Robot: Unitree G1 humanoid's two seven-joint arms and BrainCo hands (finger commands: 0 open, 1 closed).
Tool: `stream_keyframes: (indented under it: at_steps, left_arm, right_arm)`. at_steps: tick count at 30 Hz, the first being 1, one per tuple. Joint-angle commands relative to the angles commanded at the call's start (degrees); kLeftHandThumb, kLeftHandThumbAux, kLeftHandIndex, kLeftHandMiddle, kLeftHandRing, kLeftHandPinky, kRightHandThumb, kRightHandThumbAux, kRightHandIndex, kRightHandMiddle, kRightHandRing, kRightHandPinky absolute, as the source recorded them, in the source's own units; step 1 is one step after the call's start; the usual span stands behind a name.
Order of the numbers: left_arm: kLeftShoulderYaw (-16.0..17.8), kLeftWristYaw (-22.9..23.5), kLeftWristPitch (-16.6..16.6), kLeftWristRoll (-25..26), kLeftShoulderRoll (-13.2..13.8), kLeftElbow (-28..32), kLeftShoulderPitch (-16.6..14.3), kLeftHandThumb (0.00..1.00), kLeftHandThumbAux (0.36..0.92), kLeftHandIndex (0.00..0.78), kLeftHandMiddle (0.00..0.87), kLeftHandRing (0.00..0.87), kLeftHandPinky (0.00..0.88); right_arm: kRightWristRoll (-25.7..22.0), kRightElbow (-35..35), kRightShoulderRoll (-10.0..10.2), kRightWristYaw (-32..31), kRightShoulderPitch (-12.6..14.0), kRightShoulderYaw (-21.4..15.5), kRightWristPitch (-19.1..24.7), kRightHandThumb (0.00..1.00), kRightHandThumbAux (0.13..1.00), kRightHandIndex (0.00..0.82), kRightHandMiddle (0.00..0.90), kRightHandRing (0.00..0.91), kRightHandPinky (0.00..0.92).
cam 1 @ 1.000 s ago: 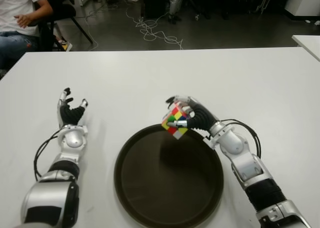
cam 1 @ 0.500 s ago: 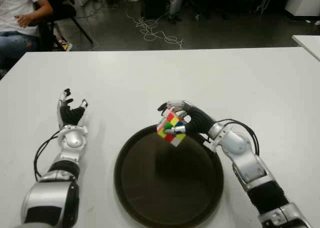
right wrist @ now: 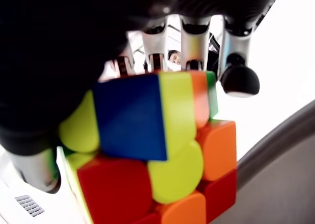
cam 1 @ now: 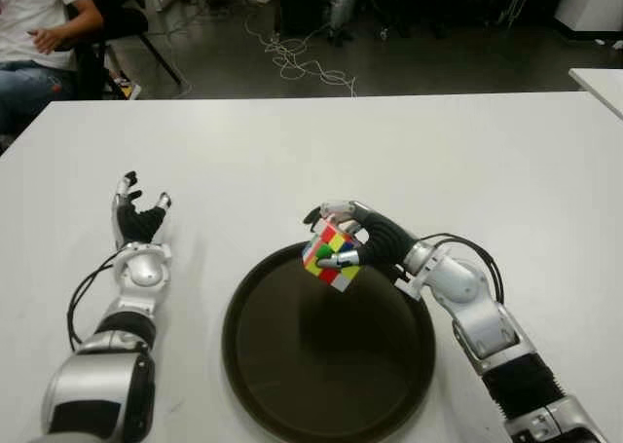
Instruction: Pick up the Rubik's Cube and put it in the plate
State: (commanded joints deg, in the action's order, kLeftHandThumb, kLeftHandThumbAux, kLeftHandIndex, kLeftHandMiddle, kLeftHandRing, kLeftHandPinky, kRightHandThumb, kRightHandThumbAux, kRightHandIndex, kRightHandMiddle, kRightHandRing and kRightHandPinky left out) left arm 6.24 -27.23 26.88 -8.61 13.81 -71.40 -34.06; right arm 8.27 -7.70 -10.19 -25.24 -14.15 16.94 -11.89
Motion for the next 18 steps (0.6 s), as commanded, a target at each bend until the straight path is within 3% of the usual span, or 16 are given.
stream_keyframes:
  at_steps: [6,18]
  left_arm:
    - [-0.1,-0.1,-0.1,-0.2,0.1,-0.1,0.0,0.089,0.706,0.092,0.136,0.127,0.1]
    - [-0.3,-0.2,-0.5,-0.3,0.1,-0.1,-0.1,0.093,0.736,0.107,0.147,0.141,0.124]
  right_arm:
    - [0.1,0.0,0.0,-0.2,0.2,0.2,0.1,0.737,0.707,0.44,0.872,0.85,0.849]
    - [0.1,0.9,-0.2,-0.8,0.5,0.5,1.8,0.737,0.707,0.44,0.864,0.846,0.845]
